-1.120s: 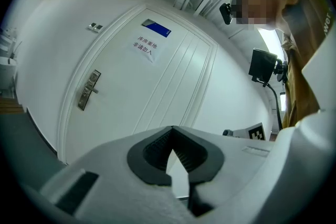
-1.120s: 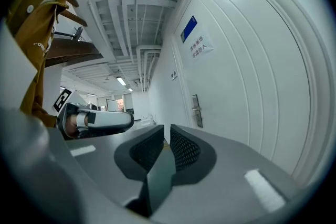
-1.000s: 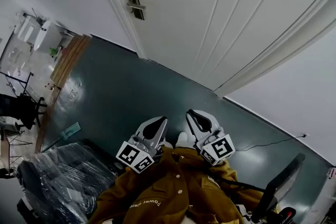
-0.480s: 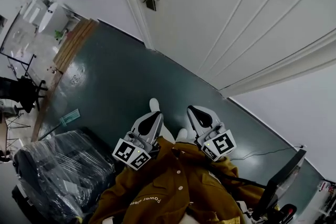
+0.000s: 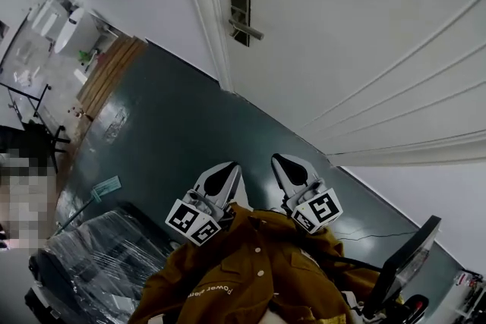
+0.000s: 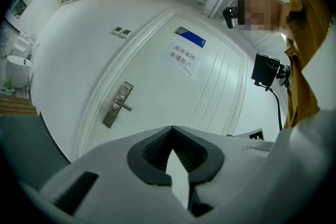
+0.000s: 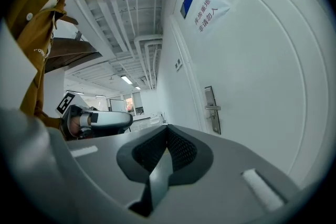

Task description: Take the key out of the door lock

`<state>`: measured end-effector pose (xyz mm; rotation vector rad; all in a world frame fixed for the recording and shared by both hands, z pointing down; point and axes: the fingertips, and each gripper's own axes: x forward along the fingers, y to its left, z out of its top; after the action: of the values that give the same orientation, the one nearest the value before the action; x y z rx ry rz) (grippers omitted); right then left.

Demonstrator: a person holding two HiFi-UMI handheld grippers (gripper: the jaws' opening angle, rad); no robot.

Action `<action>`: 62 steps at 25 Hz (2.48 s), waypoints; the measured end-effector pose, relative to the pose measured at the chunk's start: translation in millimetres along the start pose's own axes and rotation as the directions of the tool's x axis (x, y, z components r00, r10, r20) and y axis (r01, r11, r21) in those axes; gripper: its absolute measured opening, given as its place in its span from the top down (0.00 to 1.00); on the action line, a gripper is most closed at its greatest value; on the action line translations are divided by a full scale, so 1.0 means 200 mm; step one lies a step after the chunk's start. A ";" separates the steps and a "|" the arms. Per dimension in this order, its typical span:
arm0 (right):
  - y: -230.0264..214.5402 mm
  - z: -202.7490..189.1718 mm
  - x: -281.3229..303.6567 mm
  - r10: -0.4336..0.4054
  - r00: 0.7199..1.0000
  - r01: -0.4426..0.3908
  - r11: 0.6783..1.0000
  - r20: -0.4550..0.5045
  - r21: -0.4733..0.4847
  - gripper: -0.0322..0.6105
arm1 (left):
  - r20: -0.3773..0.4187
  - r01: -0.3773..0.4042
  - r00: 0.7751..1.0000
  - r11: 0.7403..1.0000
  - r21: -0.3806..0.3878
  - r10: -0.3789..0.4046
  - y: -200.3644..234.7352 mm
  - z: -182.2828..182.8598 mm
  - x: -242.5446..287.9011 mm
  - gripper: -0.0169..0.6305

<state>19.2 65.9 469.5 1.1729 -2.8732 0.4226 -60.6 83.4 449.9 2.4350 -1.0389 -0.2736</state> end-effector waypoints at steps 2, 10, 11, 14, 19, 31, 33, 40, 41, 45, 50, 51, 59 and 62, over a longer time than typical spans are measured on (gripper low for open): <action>-0.03 0.04 0.17 -0.015 1.000 0.015 1.000 0.003 0.003 0.94 | -0.004 0.009 1.000 1.000 -0.003 -0.009 0.13 0.09 0.03 0.98; -0.10 0.14 0.56 -0.053 0.998 0.053 0.998 -0.027 -0.019 0.94 | 0.001 0.050 0.999 0.997 -0.060 -0.050 0.48 0.28 0.13 0.98; -0.12 0.16 0.59 -0.058 0.998 0.058 0.998 -0.032 -0.022 0.94 | 0.001 0.055 0.998 0.996 -0.066 -0.055 0.50 0.30 0.15 0.98; -0.19 0.20 0.66 -0.070 0.997 0.069 0.997 -0.036 -0.030 0.94 | -0.003 0.067 0.998 0.995 -0.076 -0.068 0.55 0.33 0.23 0.98; -0.37 0.26 0.76 -0.071 0.997 0.070 0.997 -0.027 -0.043 0.94 | -0.002 0.056 0.998 0.995 -0.081 -0.056 0.66 0.38 0.41 0.98; -0.72 0.52 0.90 0.044 0.998 -0.033 0.978 0.045 -0.206 0.94 | 0.052 -0.125 0.988 0.943 -0.310 0.148 1.19 0.35 0.98 0.98; -0.76 0.53 0.91 0.052 0.997 -0.040 0.979 0.055 -0.201 0.94 | 0.050 -0.137 0.985 0.917 -0.374 0.168 1.31 0.33 1.05 0.98; -0.82 0.60 0.95 0.031 0.997 -0.017 0.983 0.075 -0.181 0.94 | 0.087 -0.042 0.987 0.733 -0.679 0.138 1.63 0.32 1.26 0.77; -0.82 0.60 0.96 0.029 0.997 -0.015 0.983 0.075 -0.182 0.94 | 0.097 -0.022 0.987 0.716 -0.698 0.125 1.66 0.33 1.28 0.76; -0.85 0.57 0.99 0.009 1.000 -0.005 0.984 0.022 -0.180 0.94 | 0.164 0.084 0.983 0.606 -0.791 0.079 1.79 0.34 1.37 0.74; -0.85 0.57 1.01 -0.006 1.000 0.007 0.981 0.008 -0.196 0.94 | 0.161 0.114 0.986 0.557 -0.823 0.034 1.89 0.27 1.47 0.71; -0.85 0.58 1.01 -0.009 1.000 0.012 0.980 0.016 -0.197 0.94 | 0.159 0.119 0.987 0.553 -0.825 0.024 1.90 0.26 1.49 0.71; -0.89 0.53 1.02 -0.050 0.999 0.045 0.982 -0.020 -0.184 0.94 | 0.157 0.142 0.987 0.523 -0.840 -0.016 1.91 0.21 1.63 0.76; -0.89 0.55 1.03 -0.052 0.999 0.052 0.983 0.006 -0.176 0.94 | 0.166 0.148 0.986 0.521 -0.840 -0.012 1.92 0.21 1.64 0.88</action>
<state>4.1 -223.8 429.0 1.2140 -2.8045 0.1616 -89.0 -397.6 604.6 1.5417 -0.5929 -0.7954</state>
